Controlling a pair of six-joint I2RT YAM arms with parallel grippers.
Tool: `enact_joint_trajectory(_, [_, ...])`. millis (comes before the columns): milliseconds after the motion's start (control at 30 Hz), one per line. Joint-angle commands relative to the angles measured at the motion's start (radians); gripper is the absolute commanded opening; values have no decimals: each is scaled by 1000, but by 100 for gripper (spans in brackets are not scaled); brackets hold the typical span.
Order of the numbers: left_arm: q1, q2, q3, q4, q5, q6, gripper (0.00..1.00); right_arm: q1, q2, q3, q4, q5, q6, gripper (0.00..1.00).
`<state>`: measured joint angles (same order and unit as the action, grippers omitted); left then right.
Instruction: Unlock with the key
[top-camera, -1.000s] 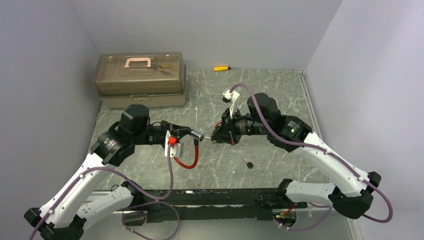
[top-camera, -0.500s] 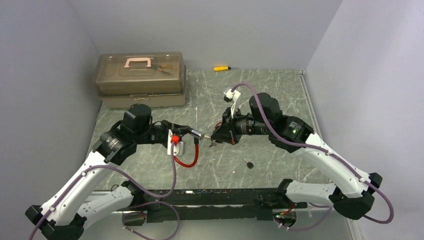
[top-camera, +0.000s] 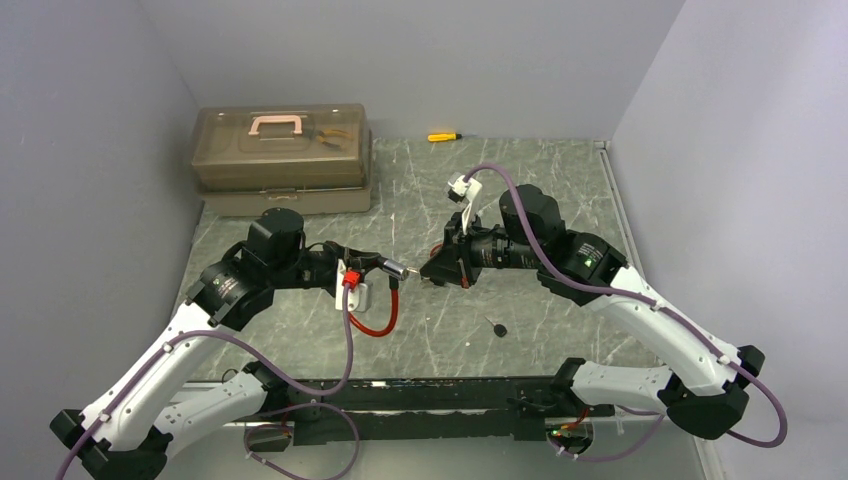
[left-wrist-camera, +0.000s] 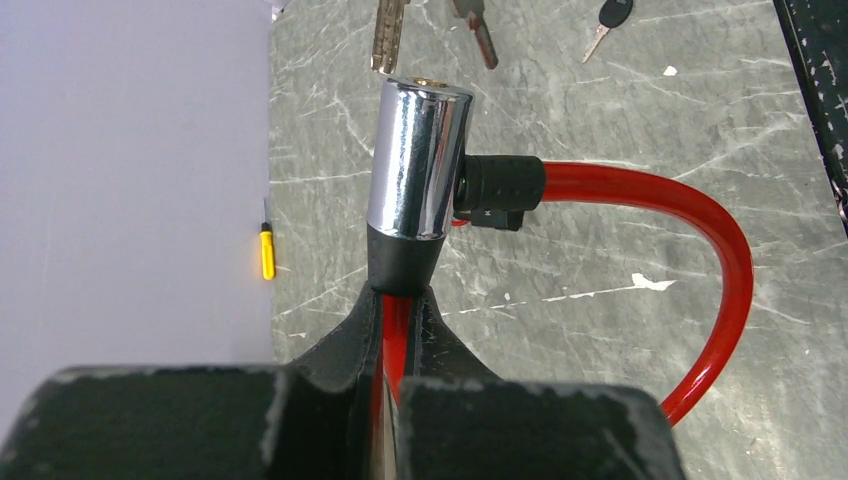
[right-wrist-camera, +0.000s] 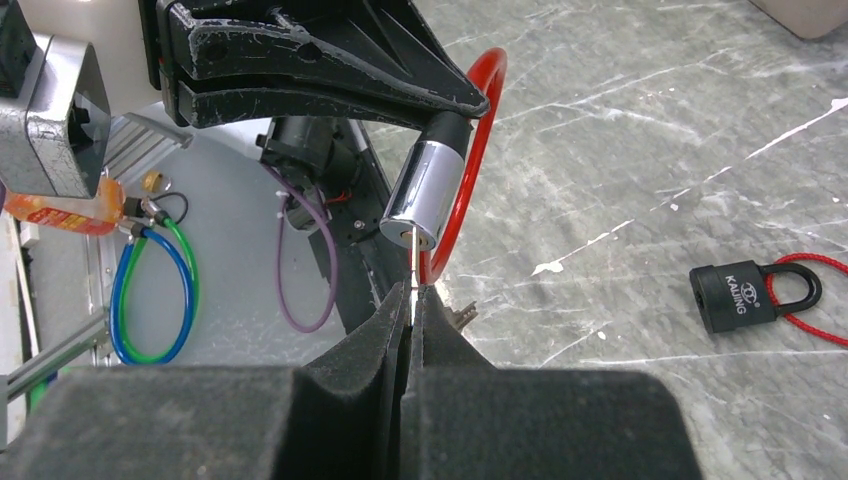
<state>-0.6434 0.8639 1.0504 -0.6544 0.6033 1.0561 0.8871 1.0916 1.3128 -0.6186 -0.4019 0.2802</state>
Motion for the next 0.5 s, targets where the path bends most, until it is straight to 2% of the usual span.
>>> enact_joint_trajectory(0, [-5, -14, 9, 68, 8, -10, 0, 7, -6, -9, 57, -9, 11, 0])
enact_joint_trajectory(467, [-10, -22, 13, 73, 5, -18, 0, 6, -15, -46, 66, -10, 17, 0])
